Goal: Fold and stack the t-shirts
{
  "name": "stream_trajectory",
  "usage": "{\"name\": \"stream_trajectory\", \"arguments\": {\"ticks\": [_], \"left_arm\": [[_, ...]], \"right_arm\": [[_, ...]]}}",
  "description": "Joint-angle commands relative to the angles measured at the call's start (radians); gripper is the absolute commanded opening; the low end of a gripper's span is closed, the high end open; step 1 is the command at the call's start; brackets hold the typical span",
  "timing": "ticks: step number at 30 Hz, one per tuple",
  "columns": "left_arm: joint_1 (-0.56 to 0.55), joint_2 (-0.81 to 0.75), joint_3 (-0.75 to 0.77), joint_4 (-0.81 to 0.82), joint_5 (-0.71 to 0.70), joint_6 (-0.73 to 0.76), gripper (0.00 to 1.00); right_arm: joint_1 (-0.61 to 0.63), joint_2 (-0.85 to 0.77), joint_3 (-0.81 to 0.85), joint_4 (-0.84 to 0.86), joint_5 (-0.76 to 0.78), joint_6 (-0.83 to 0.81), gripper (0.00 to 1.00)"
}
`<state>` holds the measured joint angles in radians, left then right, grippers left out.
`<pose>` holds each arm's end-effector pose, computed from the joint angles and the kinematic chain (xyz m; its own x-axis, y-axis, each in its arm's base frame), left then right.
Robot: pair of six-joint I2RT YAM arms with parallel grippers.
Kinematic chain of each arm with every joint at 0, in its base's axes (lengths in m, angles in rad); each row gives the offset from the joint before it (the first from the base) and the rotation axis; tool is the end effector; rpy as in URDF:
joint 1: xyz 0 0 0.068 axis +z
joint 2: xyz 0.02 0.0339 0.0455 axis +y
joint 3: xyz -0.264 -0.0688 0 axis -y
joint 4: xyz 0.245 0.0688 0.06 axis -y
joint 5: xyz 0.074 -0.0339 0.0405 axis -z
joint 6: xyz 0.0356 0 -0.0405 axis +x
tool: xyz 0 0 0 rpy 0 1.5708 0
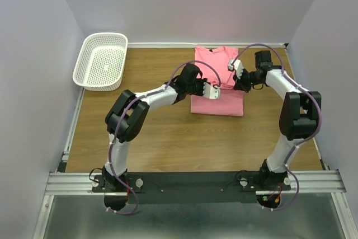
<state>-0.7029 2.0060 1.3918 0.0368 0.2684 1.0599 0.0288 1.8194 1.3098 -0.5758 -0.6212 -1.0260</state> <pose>0.3425 -0.3025 0.2016 0.4879 0.6890 -0.5360 0.7509 -0.0183 0.6601 0.3754 0.0315 0.2112 -0.2060 -0.7017 -0.6820 -0.9089 0.3954 -0.1322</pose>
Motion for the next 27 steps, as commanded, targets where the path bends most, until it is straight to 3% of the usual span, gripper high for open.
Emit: {"name": "stream_trajectory", "arguments": {"ticks": [1, 16, 27], "left_arm": [[0.028, 0.043, 0.052, -0.057, 0.049, 0.038, 0.0], [0.043, 0.178, 0.208, -0.041, 0.012, 0.038, 0.0], [0.059, 0.214, 0.237, -0.041, -0.017, 0.041, 0.0]], "right_arm": [[-0.003, 0.072, 0.103, 0.017, -0.02, 0.066, 0.01], [-0.003, 0.187, 0.207, 0.027, 0.032, 0.109, 0.01], [-0.01, 0.231, 0.244, 0.047, 0.072, 0.152, 0.01]]}}
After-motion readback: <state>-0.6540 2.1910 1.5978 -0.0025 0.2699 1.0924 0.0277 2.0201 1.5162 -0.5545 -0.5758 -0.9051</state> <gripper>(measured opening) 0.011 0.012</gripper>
